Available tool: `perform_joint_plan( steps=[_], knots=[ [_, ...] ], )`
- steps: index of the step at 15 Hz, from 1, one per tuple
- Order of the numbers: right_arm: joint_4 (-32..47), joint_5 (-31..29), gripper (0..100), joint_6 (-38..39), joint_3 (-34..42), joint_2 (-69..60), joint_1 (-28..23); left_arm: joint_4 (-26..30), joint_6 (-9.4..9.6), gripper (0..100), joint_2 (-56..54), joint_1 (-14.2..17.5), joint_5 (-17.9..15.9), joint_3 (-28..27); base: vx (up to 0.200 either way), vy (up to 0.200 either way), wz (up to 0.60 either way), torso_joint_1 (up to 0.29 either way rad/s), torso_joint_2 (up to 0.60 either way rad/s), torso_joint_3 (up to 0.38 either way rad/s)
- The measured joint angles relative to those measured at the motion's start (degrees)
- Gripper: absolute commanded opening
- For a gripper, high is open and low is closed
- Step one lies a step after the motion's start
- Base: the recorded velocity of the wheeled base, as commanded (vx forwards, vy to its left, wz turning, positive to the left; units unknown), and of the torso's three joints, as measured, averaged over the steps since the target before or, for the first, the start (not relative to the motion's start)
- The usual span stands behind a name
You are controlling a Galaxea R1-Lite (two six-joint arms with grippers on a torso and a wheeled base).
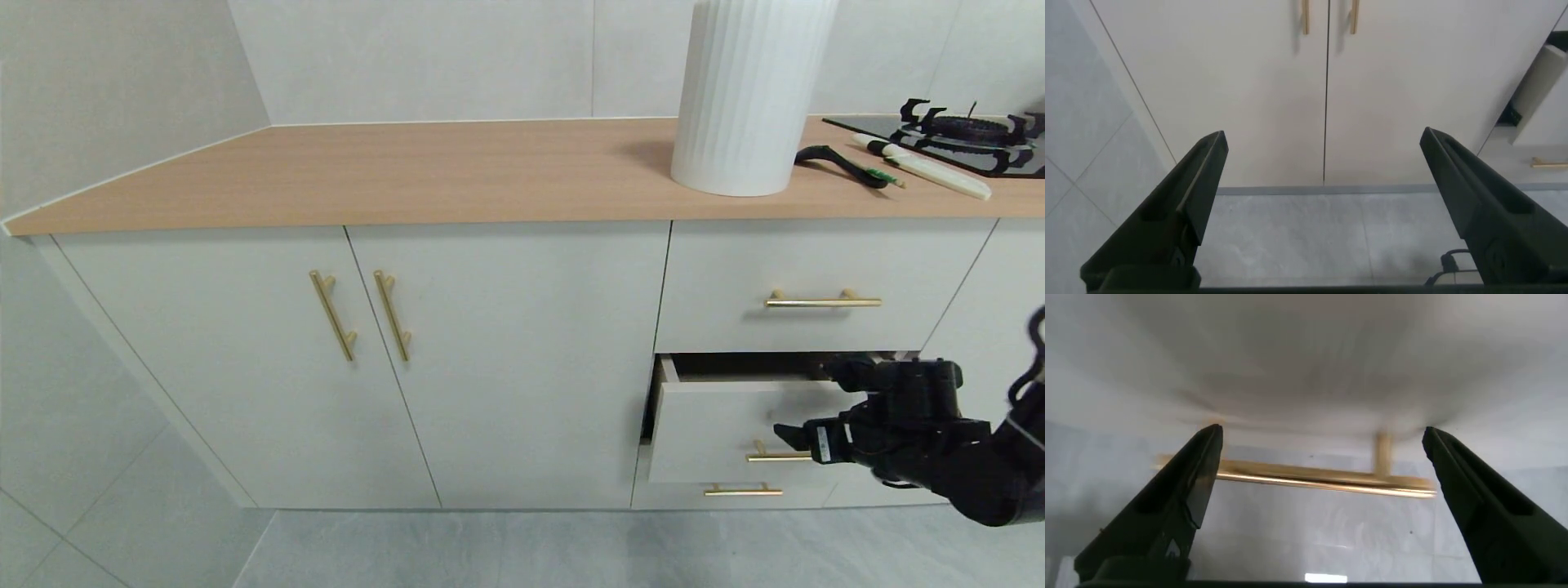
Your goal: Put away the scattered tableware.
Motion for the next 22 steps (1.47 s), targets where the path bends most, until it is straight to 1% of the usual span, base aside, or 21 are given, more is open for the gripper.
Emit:
perform_joint_plan(
  steps=[2,4,5,6,9,12,15,17,18,22],
  knots=[
    [9.34,0.73,100,0.09,0.74,-9.52,0.61,0.00,0.02,100,0.00,0.02,0.00,0.00,0.000,0.000,0.00,0.000,0.00,0.000],
    [20.97,1.44,100,0.24,-0.35,-19.13,1.93,0.00,0.02,100,0.00,0.02,0.00,0.00,0.000,0.000,0.00,0.000,0.00,0.000],
    [24.06,1.58,100,0.30,-1.11,-22.80,2.60,0.00,0.02,100,0.00,0.02,0.01,0.00,0.000,0.000,0.00,0.000,0.00,0.000],
    [24.93,1.66,100,0.35,-2.05,-25.47,3.12,0.00,0.02,100,0.00,0.02,0.00,0.00,0.000,0.000,0.00,0.000,0.00,0.000],
    [25.17,1.66,100,0.46,-5.10,-24.98,3.52,0.00,0.00,100,0.00,0.02,0.00,0.00,0.000,0.000,0.00,0.000,0.00,0.000],
    [20.86,1.41,100,0.52,-8.37,-18.75,3.23,0.00,0.02,100,0.00,0.02,0.00,0.00,0.000,0.000,0.00,0.000,0.00,0.000],
    [16.20,-0.34,100,0.50,-11.23,-10.62,2.97,0.00,0.02,100,0.00,0.02,0.00,0.00,0.000,0.000,0.00,0.000,0.00,0.000],
    [11.69,-1.17,100,0.49,-12.00,-6.10,2.71,-0.02,0.02,100,0.00,0.02,0.01,0.00,0.000,0.000,0.00,0.000,0.00,0.000],
    [10.90,-1.56,100,0.41,-12.19,-4.41,2.57,0.00,0.02,100,0.00,0.02,0.01,0.00,0.000,0.000,0.00,0.000,0.00,0.000],
    [11.19,-1.88,100,0.44,-11.86,-2.71,2.27,0.00,0.02,100,0.00,0.02,0.01,0.00,0.000,0.000,0.00,0.000,0.00,0.000]
  ],
)
